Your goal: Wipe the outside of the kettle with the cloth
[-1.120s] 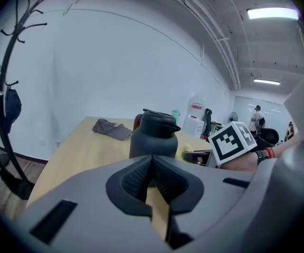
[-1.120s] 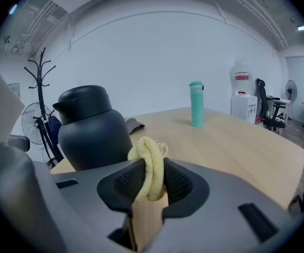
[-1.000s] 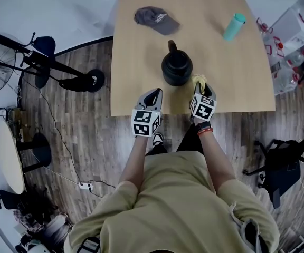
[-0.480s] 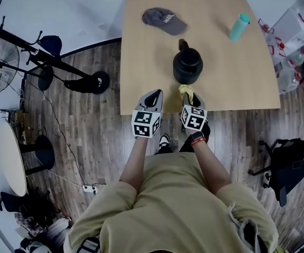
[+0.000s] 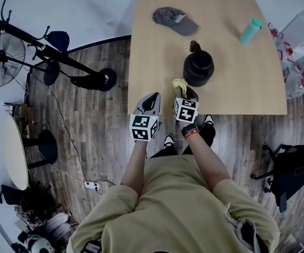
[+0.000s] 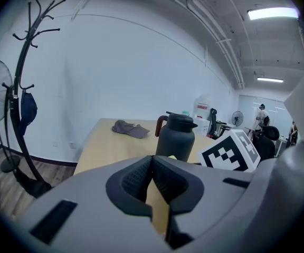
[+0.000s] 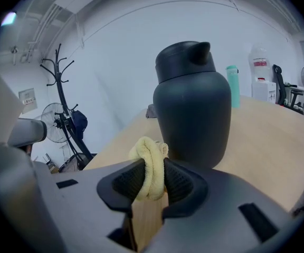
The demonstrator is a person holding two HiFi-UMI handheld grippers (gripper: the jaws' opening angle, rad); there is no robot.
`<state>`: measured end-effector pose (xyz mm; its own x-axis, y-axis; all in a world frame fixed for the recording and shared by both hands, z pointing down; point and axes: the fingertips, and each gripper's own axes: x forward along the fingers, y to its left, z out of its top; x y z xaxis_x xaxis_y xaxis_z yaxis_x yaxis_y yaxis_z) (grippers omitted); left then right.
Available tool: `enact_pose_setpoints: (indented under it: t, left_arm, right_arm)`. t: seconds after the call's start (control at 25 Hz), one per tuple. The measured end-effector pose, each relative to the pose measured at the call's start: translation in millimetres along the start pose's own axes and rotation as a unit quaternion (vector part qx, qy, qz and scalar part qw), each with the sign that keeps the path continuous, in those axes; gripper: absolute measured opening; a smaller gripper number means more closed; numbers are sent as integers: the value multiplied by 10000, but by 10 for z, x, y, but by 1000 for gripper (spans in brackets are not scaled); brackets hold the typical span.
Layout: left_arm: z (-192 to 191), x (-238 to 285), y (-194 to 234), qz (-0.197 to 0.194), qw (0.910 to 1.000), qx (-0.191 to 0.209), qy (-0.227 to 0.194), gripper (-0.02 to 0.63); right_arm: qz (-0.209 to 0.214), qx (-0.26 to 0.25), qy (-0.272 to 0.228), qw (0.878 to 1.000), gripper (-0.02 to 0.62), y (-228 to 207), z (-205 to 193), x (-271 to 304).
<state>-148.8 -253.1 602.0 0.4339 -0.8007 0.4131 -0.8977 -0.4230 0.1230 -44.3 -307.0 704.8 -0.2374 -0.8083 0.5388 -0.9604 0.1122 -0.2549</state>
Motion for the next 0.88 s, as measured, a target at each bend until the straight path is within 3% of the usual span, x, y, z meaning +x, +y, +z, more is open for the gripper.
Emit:
enact_pose_setpoints:
  t: [0.4,0.88]
  left_arm:
    - [-128,156,65,87,9997,-144,160,23]
    - [-72,301,-51,16,9998,-133,145,24]
  right_arm:
    - [-304,120,161,9993,116,-114,78,298]
    - [-249,107,313,9991,117,-262,-11,201]
